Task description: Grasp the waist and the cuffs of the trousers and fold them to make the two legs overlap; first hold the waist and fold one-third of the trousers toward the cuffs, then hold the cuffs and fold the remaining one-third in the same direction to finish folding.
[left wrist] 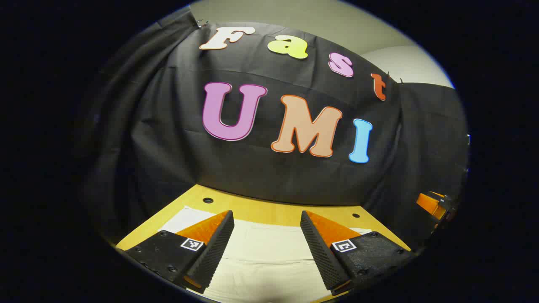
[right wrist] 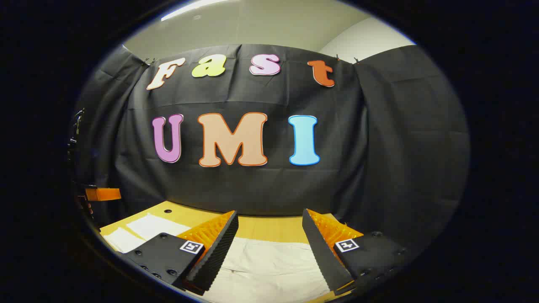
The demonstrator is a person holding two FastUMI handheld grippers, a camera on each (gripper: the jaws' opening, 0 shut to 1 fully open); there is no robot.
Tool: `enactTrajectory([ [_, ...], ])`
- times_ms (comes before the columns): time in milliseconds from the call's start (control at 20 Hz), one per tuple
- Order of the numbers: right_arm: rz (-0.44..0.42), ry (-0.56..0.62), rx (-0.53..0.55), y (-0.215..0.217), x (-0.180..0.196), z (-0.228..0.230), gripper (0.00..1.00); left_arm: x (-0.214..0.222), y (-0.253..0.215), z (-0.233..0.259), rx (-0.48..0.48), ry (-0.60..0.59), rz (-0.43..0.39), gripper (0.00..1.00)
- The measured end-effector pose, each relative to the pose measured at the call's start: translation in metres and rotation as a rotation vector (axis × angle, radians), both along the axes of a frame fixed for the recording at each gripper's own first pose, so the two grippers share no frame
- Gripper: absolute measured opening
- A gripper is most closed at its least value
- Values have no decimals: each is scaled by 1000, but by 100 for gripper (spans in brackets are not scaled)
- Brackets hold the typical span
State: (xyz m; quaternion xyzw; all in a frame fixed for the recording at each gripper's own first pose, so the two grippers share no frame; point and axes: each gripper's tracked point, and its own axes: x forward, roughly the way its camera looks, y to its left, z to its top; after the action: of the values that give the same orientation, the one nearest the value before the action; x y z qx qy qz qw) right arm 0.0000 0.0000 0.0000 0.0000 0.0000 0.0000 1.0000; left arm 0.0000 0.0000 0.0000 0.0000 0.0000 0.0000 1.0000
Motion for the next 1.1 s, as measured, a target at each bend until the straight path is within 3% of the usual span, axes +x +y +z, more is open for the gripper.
enactTrajectory([
  [400,-92,-2,-13,-2,-13,0,97,18,-11,-7,44,37,-121,94],
  [1100,-116,26,-13,10,-21,-7,97,14,5,-23,82,84,-134,94],
])
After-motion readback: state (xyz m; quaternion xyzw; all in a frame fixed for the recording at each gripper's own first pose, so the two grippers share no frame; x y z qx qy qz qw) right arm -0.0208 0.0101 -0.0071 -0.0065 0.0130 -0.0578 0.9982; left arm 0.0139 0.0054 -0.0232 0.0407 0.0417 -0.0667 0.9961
